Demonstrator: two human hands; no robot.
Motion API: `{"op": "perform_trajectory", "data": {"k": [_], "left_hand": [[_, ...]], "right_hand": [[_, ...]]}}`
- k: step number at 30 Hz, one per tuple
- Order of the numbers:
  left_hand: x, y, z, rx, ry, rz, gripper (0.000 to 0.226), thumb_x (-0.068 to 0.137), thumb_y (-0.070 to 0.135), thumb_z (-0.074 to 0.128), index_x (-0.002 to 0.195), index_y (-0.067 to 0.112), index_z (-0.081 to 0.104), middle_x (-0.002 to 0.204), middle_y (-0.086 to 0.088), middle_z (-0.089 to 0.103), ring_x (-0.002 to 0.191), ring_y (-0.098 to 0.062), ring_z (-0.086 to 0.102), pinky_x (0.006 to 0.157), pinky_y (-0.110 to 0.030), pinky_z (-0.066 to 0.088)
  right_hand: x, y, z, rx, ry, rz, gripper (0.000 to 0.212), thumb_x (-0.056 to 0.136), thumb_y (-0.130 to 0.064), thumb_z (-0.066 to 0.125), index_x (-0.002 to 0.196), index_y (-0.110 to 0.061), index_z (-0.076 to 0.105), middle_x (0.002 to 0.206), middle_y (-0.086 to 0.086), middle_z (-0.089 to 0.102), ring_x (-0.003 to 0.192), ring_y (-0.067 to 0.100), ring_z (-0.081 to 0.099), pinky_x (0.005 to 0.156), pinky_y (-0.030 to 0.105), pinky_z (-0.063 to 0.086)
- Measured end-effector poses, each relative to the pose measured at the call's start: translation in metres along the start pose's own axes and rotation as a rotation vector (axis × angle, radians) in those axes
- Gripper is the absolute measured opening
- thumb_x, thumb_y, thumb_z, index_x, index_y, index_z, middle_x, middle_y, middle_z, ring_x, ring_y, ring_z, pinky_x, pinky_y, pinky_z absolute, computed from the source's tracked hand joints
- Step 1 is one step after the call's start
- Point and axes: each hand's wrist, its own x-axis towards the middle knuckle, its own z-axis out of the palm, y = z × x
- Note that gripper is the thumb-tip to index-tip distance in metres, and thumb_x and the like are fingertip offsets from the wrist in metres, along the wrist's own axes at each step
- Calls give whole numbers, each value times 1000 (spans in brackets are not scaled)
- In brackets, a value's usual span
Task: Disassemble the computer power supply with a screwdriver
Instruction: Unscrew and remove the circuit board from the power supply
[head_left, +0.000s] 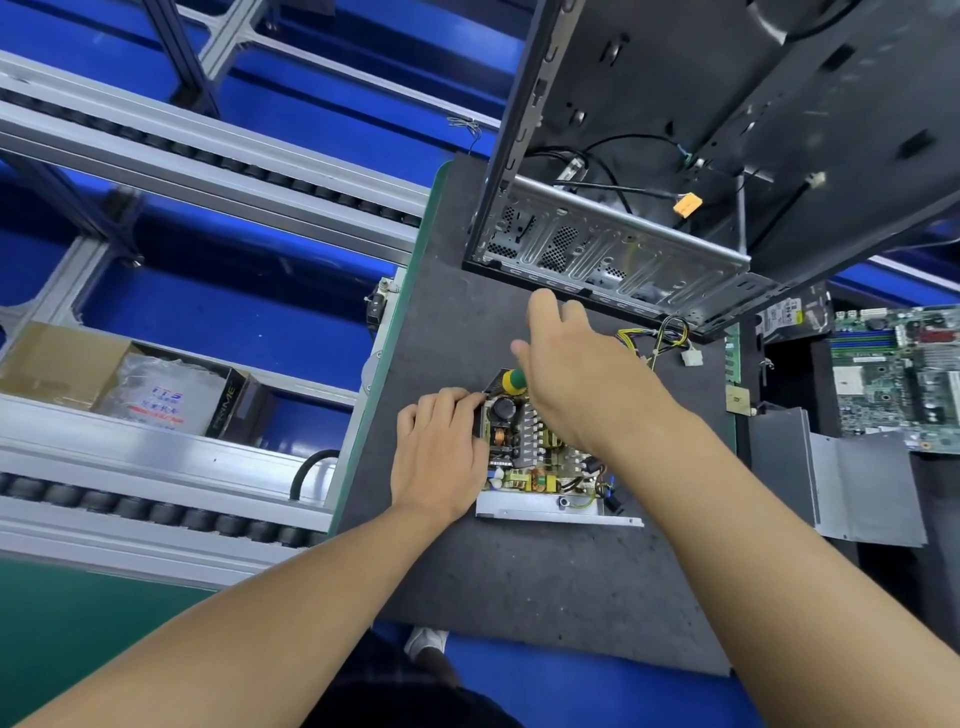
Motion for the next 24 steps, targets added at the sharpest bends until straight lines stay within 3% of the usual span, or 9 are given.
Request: {"op": "perform_trajectory", "data": {"k": [3, 7, 9, 12, 14, 17, 19, 21, 24], "left_hand": [[0, 0, 0, 4, -2, -2, 50, 83, 28, 34, 127, 22, 58, 121, 6, 55, 110, -15, 48, 96, -34, 31], [0, 1, 0, 7, -14, -3, 50, 83, 28, 34, 127, 22, 57, 122, 6, 55, 110, -16, 48, 97, -36, 34], [0, 1, -1, 12, -15, -3, 51, 84, 29, 33, 128, 22, 57, 123, 6, 55, 111, -16, 48, 97, -36, 33], [0, 1, -1, 28, -22, 0, 51, 84, 30, 33, 129, 23, 57, 124, 6, 55, 112, -16, 48, 97, -36, 32], [0, 1, -1, 35, -26, 1, 51, 84, 30, 33, 129, 24, 56, 124, 7, 55, 112, -16, 48, 97, -36, 32], [0, 0, -1, 36, -28, -2, 50, 84, 30, 33, 129, 24, 56, 124, 6, 54, 112, -16, 48, 97, -36, 31], [0, 1, 0, 30, -22, -5, 50, 84, 29, 33, 128, 24, 56, 124, 6, 55, 112, -16, 48, 97, -35, 30], [0, 1, 0, 10, -11, -11, 50, 84, 29, 34, 127, 22, 57, 123, 6, 55, 112, -15, 48, 98, -34, 29], [-1, 1, 1, -41, 11, -30, 48, 82, 28, 34, 124, 20, 57, 122, 5, 54, 111, -17, 48, 98, -33, 28]], "right_hand": [[1, 1, 1, 20, -47, -27, 23, 96, -11, 51, 107, -16, 31, 107, 5, 35, 67, 27, 44, 53, 35, 30], [-1, 2, -2, 200, -164, -80, 40, 79, 8, 44, 103, -23, 36, 105, -6, 32, 95, 21, 28, 69, 35, 37], [-2, 3, -1, 206, -182, -77, 38, 81, 5, 47, 106, -23, 38, 107, -6, 34, 98, 21, 28, 70, 34, 35], [-2, 8, 2, 85, -95, -69, 26, 96, -23, 52, 117, -18, 38, 116, 1, 33, 104, 27, 35, 82, 41, 40], [-2, 9, 3, 33, -32, -46, 26, 103, -35, 41, 118, -14, 35, 112, 6, 34, 88, 31, 43, 73, 43, 43], [-1, 6, 2, -63, -32, -33, 23, 104, -32, 42, 107, -14, 27, 99, 7, 35, 64, 32, 46, 49, 34, 25], [1, 6, 1, -68, -51, -45, 33, 98, -25, 54, 102, -16, 23, 99, 6, 36, 67, 33, 49, 47, 34, 24], [3, 5, -1, 8, -66, -86, 35, 88, -10, 62, 103, -16, 30, 104, 3, 37, 82, 32, 47, 56, 39, 38], [3, 2, -6, 188, -136, -118, 55, 57, 7, 31, 103, -21, 40, 100, -6, 42, 95, 23, 33, 72, 44, 47]]}}
